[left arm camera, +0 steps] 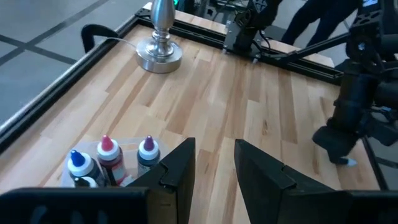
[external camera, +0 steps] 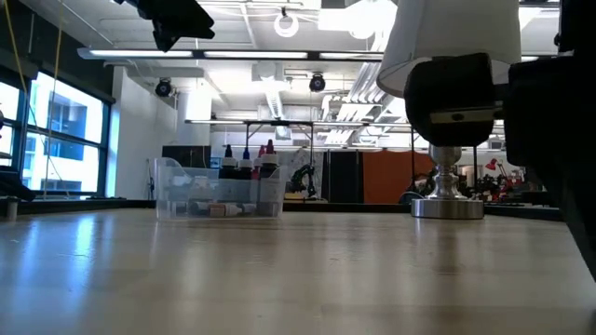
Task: Pick & Place food coloring
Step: Put the small purple food coloring bottle into the transparent bin
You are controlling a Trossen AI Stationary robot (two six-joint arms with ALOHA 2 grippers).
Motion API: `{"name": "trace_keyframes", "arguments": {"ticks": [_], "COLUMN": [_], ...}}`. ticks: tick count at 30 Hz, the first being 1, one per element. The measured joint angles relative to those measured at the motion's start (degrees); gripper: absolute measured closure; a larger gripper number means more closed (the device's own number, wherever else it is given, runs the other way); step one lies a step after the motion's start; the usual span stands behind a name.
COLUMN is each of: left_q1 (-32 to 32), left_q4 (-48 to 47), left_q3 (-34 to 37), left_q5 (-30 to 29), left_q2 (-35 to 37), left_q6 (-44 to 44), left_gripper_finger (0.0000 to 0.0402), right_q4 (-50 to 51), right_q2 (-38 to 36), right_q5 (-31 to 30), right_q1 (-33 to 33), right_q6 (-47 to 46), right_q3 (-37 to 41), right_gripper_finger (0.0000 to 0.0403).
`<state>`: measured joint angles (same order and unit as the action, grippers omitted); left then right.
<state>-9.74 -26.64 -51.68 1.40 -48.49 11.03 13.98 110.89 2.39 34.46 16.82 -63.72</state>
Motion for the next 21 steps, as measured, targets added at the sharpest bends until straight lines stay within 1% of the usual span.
{"name": "trace_keyframes", "arguments": {"ticks": [3,9,11,14,18,19,21], "left_q1": [0.0,0.0,0.0,0.0,0.0,0.0,0.0], "left_q4": [-0.04,-0.03,-0.03,-0.01,0.0,-0.01,-0.01], "left_q3": [0.0,0.0,0.0,0.0,0.0,0.0,0.0], "left_q5": [1.33,1.56,1.57,2.37,2.57,2.76,3.03], "left_q2": [0.0,0.0,0.0,0.0,0.0,0.0,0.0], "left_q6": [0.32,4.29,5.81,7.33,8.06,8.42,8.82], "left_gripper_finger": [0.029,0.029,0.029,0.029,0.029,0.029,0.029], "right_q4": [-0.13,0.15,0.7,2.48,4.49,4.95,5.17], "right_q2": [0.0,-0.58,-1.1,-2.75,-5.79,-6.46,-7.67], "right_q5": [-0.09,-2.43,-3.24,-5.02,-8.96,-9.05,-8.84], "right_q1": [0.09,0.09,0.08,0.38,0.84,0.87,0.77], "right_q6": [-0.41,11.02,12.91,13.32,14.84,13.78,7.06], "right_q3": [0.04,0.07,0.16,0.26,0.17,0.17,0.17], "right_gripper_finger": [0.0288,0.0288,0.0288,0.0288,0.0288,0.0288,0.0288]}}
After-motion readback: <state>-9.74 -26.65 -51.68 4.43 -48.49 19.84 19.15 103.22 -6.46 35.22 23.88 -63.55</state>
